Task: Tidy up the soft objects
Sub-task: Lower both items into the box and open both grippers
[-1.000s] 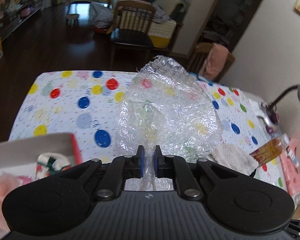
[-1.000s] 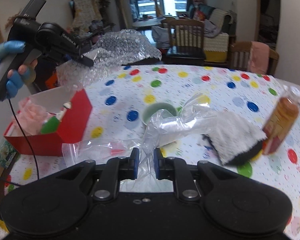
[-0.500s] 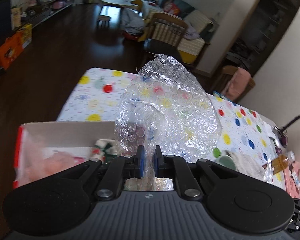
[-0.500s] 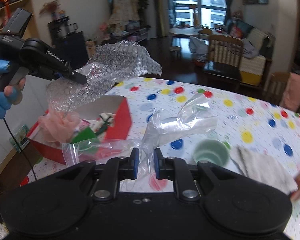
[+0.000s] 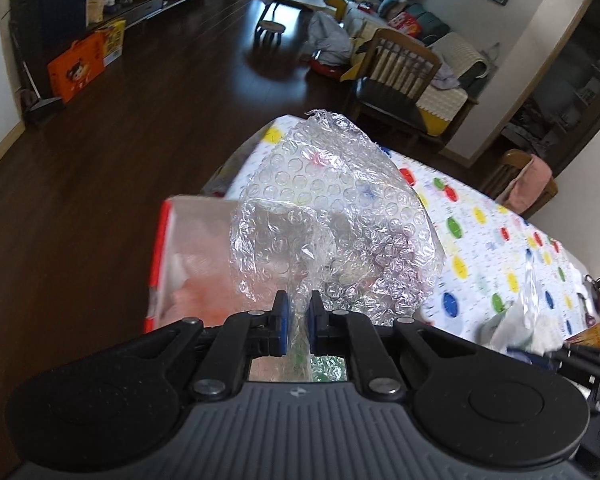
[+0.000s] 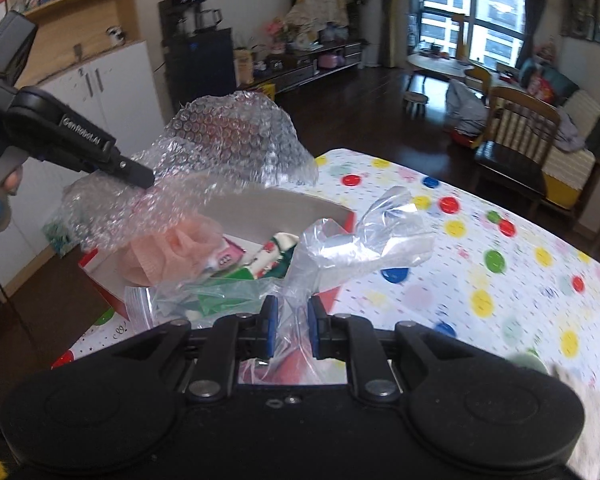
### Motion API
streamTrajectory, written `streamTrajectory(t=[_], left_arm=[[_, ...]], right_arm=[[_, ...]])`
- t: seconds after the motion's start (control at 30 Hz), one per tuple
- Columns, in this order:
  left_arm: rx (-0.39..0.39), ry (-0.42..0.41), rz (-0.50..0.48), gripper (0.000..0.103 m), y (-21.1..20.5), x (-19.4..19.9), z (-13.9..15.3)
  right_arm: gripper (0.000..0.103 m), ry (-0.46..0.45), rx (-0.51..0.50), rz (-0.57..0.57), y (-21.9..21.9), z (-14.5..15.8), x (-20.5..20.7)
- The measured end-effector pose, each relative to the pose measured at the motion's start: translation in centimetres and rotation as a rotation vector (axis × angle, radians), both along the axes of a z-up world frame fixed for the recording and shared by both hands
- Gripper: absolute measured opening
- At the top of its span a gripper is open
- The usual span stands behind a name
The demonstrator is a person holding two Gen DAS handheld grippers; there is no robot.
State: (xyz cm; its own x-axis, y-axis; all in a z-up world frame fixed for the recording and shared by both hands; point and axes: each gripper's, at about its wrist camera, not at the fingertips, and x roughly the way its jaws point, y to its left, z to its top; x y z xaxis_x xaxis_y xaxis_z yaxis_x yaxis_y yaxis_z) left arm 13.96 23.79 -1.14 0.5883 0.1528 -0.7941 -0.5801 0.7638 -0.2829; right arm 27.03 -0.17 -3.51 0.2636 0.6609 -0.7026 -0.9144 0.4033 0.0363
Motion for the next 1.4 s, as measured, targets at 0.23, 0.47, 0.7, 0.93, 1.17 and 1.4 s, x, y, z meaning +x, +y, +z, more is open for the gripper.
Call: streamTrajectory(t=[0.23,0.47,0.7,0.93,1.17,1.4], left_arm=[[0.021,0.049,0.007,0.010,0.9,-2.0,-2.4],[0.051,0.087,-0.016,0.010,0.8,-2.3,-4.4],[0.122,0.105,-0.084,0.010,-0.5,-0.8,-5.9],[0.101,0.152,-0.151,0.010,-1.1,0.3,-7.4],[0.086,0.171,-0.156,0.017,-0.8,0.6,-8.4],[0.093,0.159,-0.176,0.081,-1.1,0.6,-8.6]], right_arm=[[0.015,-0.009,-0.038,0.083,4.3,-1.1,-0.8],[0.015,-0.009,-0.107,0.123,8.0,-3.3,-0.4],[0.017,-0.041,-0.168,0.129,10.2,-5.1,0.1],[0.021,-0.016,-0.196,0.132,10.6,-6.6,0.1],[0.026,-0.006,-0.196,0.103,10.1,-7.3,-0.3],[0.037,-0.008,-0.181,0.097,10.1,-7.3,-0.1]])
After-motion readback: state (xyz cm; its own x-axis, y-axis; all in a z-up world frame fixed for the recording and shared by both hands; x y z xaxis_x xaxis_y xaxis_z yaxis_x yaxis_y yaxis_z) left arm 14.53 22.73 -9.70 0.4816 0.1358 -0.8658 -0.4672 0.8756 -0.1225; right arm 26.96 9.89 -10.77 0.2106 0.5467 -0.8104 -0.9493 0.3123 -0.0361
